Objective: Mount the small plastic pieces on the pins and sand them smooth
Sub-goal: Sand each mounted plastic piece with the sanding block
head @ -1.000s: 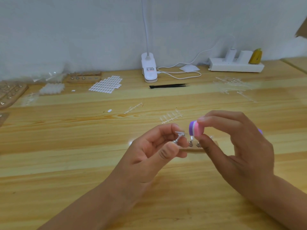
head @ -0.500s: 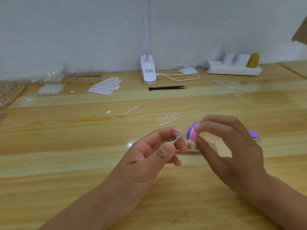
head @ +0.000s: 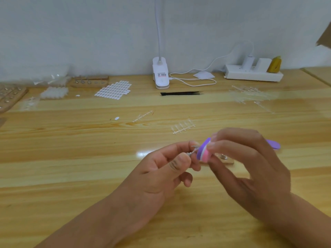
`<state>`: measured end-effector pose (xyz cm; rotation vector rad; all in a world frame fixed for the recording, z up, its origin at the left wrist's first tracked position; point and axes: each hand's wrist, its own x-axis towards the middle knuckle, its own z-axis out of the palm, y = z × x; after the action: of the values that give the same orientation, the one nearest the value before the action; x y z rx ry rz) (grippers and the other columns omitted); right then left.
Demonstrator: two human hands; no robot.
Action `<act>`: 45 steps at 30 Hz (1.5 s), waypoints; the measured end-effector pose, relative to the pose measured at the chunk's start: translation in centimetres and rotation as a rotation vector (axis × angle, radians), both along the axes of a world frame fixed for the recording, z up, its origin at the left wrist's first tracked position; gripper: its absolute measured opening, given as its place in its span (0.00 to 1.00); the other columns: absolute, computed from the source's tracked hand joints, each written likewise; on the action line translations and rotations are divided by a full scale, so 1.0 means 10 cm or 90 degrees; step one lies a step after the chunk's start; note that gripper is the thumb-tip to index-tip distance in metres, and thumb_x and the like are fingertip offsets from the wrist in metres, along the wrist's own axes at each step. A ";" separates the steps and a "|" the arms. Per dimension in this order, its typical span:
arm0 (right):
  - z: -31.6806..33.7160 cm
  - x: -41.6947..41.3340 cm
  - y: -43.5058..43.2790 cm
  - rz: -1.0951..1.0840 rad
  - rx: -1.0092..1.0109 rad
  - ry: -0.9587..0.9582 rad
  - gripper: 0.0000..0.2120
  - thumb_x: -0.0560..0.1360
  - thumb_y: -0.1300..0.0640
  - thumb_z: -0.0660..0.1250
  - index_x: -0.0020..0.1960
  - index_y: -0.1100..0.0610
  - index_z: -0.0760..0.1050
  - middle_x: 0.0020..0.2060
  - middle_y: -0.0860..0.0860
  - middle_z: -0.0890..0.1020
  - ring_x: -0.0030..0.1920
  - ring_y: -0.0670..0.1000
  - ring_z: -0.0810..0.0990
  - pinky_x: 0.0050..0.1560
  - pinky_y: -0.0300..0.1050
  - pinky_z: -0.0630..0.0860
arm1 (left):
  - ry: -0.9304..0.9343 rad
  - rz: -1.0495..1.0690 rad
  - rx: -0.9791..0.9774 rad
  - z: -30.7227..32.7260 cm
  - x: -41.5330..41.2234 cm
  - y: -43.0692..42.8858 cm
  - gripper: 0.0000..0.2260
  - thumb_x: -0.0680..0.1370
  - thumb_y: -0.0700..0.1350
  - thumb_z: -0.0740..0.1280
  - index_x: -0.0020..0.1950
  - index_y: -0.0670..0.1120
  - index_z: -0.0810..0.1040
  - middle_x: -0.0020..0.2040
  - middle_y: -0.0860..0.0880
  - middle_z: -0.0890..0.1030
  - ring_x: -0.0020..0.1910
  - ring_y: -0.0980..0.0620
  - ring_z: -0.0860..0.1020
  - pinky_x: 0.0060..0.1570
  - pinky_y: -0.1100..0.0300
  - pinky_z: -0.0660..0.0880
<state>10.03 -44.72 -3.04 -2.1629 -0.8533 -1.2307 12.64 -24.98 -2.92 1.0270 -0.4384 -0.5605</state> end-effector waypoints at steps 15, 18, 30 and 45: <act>0.00 0.04 -0.05 -0.031 0.061 0.075 0.11 0.78 0.64 0.68 0.60 0.56 0.74 0.50 0.50 0.80 0.57 0.45 0.77 0.61 0.33 0.69 | 0.004 0.067 0.018 0.00 0.03 0.02 0.14 0.77 0.43 0.64 0.61 0.48 0.82 0.48 0.46 0.84 0.46 0.50 0.82 0.42 0.62 0.77; -0.01 0.01 0.00 0.011 0.043 0.060 0.10 0.79 0.63 0.69 0.59 0.56 0.76 0.52 0.50 0.79 0.55 0.47 0.79 0.58 0.36 0.73 | -0.028 0.077 0.062 0.00 -0.01 -0.01 0.13 0.78 0.44 0.64 0.60 0.50 0.82 0.48 0.46 0.84 0.47 0.49 0.83 0.41 0.62 0.77; 0.02 -0.02 0.03 0.005 0.036 0.069 0.10 0.77 0.64 0.70 0.58 0.57 0.77 0.49 0.55 0.81 0.50 0.50 0.80 0.53 0.37 0.75 | -0.411 0.208 0.307 0.03 -0.11 -0.01 0.10 0.78 0.52 0.65 0.58 0.56 0.80 0.54 0.54 0.81 0.54 0.49 0.80 0.46 0.61 0.76; -0.04 -0.01 -0.05 -0.029 0.047 0.122 0.11 0.74 0.67 0.72 0.55 0.57 0.81 0.49 0.52 0.81 0.50 0.46 0.80 0.52 0.32 0.73 | -0.309 0.290 0.235 0.11 -0.12 0.02 0.13 0.69 0.45 0.73 0.52 0.55 0.85 0.45 0.54 0.86 0.44 0.55 0.84 0.44 0.66 0.78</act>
<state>9.93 -45.19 -3.39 -2.2097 -0.6719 -1.0382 11.43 -24.80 -1.78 1.5740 -0.5138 0.0299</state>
